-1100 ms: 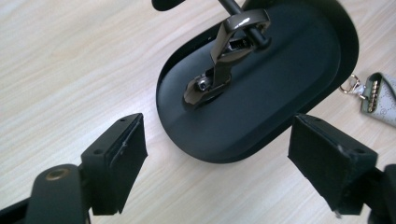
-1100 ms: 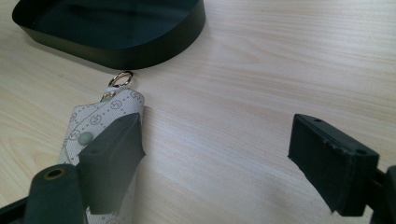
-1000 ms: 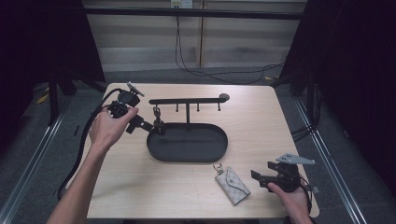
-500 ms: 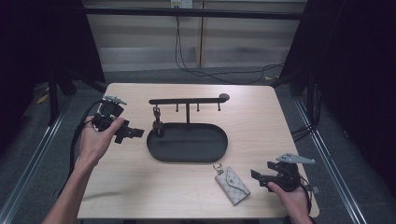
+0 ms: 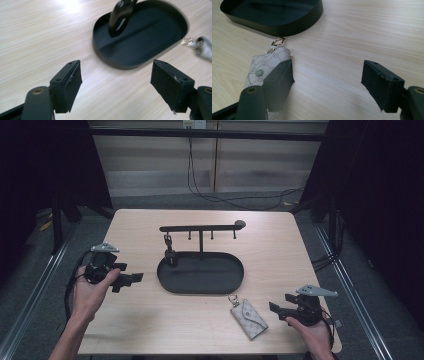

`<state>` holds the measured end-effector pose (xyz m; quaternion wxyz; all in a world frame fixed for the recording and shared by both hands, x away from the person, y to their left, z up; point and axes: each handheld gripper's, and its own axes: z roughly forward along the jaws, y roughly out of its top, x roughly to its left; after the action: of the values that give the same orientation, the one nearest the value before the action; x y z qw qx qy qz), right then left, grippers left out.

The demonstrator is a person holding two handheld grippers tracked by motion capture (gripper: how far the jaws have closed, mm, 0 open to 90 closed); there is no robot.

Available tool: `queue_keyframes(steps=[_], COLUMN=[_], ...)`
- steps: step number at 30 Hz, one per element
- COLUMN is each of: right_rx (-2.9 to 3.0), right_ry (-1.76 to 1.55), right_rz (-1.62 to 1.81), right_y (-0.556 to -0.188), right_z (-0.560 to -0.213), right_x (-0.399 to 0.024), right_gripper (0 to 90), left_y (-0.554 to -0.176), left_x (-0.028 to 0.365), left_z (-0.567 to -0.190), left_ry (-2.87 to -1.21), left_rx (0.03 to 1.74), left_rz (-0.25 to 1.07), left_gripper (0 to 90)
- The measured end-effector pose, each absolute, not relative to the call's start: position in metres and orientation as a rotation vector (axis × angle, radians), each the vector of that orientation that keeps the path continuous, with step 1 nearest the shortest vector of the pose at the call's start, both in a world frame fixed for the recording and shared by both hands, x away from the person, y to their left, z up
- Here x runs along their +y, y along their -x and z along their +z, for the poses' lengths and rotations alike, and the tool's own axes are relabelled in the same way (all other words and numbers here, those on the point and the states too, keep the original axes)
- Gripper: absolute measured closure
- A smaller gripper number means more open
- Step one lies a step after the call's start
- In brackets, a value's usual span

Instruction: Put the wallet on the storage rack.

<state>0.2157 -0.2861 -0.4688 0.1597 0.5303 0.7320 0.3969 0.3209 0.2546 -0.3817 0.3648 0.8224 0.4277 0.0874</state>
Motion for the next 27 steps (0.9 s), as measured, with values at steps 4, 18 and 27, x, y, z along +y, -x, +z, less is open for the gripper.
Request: queue_keyframes(steps=[4, 18, 27], right_rx=[2.087, 2.048, 2.139], right_ry=[-1.523, -1.546, -1.507], right_rz=[1.138, 1.190, 1.177], right_y=[-0.216, -0.217, -0.218], right_z=[-0.468, -0.465, -0.460], right_x=[-0.286, -0.291, -0.281], right_gripper=[25.7, 25.3, 22.7], left_y=[-0.303, -0.246, -0.230], left_x=[0.262, 0.261, 0.270], left_z=[-0.392, -0.432, -0.447], left_ry=[-2.069, -2.065, -1.979], left_rx=[1.084, 1.003, 1.022], left_rz=[0.224, 0.131, 0.170], left_gripper=[24.9, 25.1, 19.7])
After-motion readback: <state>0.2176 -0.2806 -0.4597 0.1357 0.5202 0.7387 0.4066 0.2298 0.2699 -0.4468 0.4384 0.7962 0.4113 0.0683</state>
